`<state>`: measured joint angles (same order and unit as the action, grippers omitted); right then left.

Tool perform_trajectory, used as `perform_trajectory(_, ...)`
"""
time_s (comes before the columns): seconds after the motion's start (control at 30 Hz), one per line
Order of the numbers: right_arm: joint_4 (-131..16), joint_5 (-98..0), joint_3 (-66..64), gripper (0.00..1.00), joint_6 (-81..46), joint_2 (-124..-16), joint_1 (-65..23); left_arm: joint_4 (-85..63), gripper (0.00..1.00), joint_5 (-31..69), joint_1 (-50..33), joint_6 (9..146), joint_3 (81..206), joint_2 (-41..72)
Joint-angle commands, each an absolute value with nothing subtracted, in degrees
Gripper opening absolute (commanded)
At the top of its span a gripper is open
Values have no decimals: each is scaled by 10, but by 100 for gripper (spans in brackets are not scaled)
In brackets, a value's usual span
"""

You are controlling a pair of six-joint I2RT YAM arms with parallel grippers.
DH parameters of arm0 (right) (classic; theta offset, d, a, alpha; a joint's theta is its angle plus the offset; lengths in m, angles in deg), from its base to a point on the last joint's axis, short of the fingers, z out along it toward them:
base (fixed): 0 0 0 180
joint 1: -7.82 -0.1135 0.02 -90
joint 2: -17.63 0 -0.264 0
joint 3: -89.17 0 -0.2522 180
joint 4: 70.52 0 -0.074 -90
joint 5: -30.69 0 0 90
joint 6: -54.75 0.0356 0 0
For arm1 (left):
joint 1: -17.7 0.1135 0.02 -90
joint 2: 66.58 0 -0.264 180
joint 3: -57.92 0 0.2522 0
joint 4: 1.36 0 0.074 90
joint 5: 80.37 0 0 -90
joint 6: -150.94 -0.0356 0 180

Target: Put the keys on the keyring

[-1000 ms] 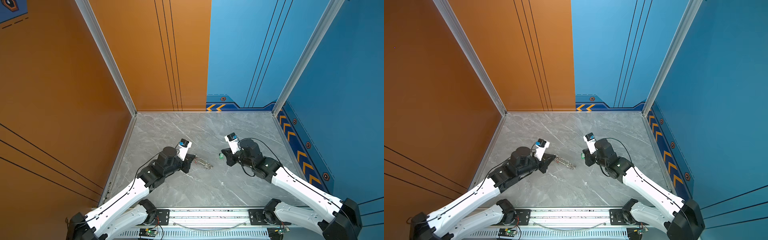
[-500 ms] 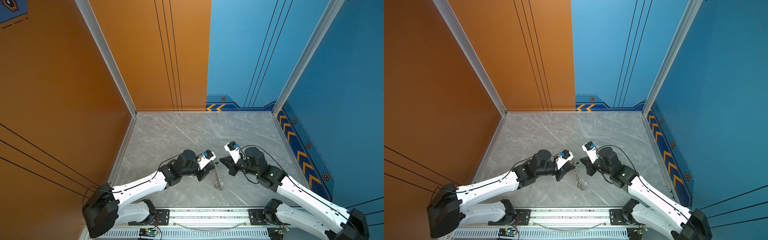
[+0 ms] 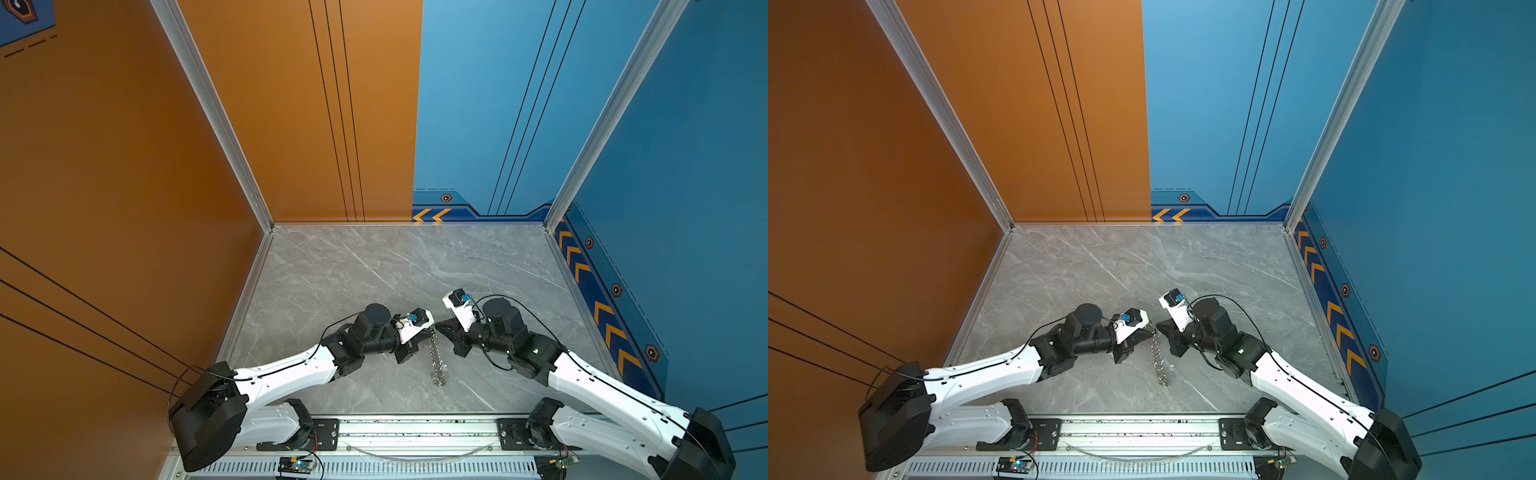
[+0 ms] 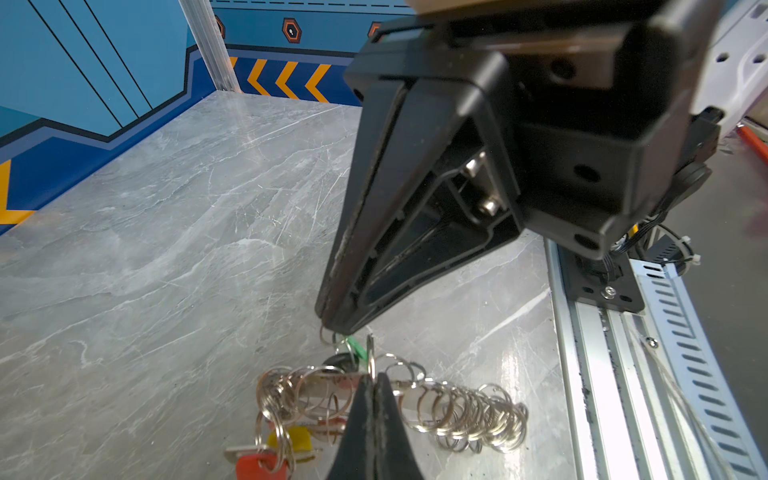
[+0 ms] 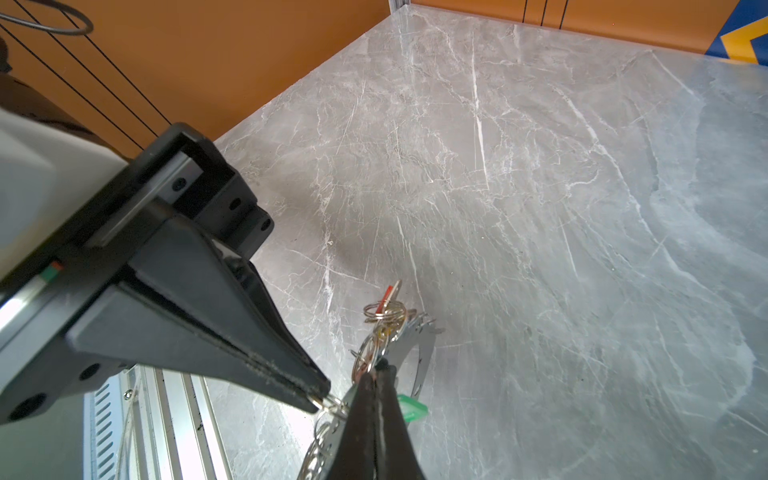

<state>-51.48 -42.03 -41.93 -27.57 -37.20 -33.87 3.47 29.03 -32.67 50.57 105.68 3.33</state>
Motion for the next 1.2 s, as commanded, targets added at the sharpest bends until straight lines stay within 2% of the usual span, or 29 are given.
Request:
perform_trajectory(0.0, -519, -442, -425, 0, -280, -352, -341, 72, 0, 268, -332, 481, 1045, 19)
perform_trajectory(0.6, -540, -391, -422, 0, -293, -383, -370, 190, 0, 243, -322, 476, 942, -22)
perform_trajectory(1.17, -525, -410, -397, 0, -303, -402, -390, 206, 0, 248, -322, 479, 929, -30)
